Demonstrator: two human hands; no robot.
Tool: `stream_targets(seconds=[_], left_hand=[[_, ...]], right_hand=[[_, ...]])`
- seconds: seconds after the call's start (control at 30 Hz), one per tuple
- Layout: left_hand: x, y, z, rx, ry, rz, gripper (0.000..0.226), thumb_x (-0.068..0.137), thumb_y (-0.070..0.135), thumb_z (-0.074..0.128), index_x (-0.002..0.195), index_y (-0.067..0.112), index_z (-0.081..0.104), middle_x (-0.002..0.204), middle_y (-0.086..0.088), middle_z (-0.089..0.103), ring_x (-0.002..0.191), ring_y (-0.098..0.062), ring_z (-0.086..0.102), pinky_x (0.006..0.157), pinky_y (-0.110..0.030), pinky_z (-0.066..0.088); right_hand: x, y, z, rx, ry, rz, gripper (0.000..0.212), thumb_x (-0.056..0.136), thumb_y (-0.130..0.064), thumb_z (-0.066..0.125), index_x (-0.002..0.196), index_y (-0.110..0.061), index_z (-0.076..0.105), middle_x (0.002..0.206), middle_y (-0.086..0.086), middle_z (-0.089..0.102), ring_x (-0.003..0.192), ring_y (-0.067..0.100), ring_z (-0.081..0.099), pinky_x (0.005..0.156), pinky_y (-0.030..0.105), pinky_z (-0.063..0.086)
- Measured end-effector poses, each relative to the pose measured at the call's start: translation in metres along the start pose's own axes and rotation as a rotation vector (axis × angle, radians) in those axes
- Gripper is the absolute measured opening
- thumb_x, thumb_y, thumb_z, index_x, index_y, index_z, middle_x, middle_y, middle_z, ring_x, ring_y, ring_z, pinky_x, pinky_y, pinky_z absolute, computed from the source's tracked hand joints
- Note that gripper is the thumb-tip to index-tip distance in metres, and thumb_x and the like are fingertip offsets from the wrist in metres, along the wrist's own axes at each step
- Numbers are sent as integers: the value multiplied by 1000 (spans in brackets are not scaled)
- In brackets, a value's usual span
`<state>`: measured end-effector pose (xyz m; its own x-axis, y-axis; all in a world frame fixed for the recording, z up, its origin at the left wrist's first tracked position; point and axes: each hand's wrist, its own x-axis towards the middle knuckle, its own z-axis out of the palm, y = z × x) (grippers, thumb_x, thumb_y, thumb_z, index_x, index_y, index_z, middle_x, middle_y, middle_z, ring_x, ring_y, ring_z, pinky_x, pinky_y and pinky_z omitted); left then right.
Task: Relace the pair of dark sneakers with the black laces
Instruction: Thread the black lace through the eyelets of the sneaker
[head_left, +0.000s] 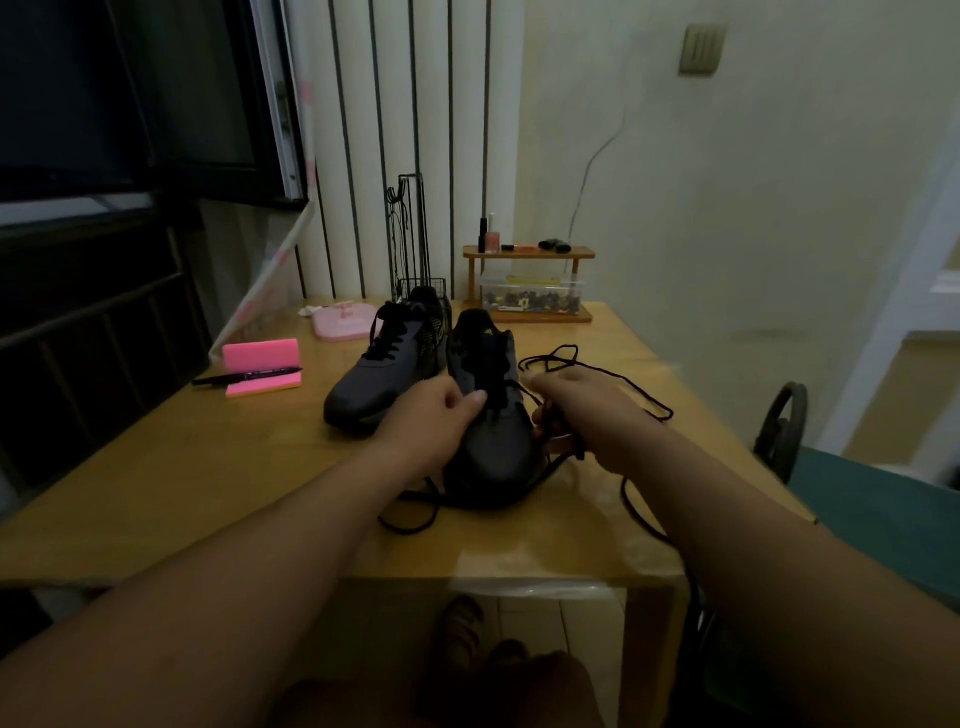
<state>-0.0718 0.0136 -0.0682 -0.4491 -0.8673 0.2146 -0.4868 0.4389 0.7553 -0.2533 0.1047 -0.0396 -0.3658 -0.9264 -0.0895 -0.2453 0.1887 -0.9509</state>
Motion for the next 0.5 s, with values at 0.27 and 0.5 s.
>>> stream_targets(seconds=[0.27,0.5], left_hand=[[-2,2,-20,-51,-123,-17,47,100,48,65,82,4,65,80,-14,60,74,-24,57,68,-34,42],[-1,-11,-41,-89,-59,-67,31,103,28,59,78,11,52,72,-8,49,64,-23,47,59,-33,37]], right_hand=[[17,4,10,-426,22,-135,25,102,-34,64,104,-9,67,104,17,69,89,25,62,76,40,51],[17,2,10,-476,23,-154,30,104,-33,61,104,-4,67,91,12,63,80,22,56,69,36,44]])
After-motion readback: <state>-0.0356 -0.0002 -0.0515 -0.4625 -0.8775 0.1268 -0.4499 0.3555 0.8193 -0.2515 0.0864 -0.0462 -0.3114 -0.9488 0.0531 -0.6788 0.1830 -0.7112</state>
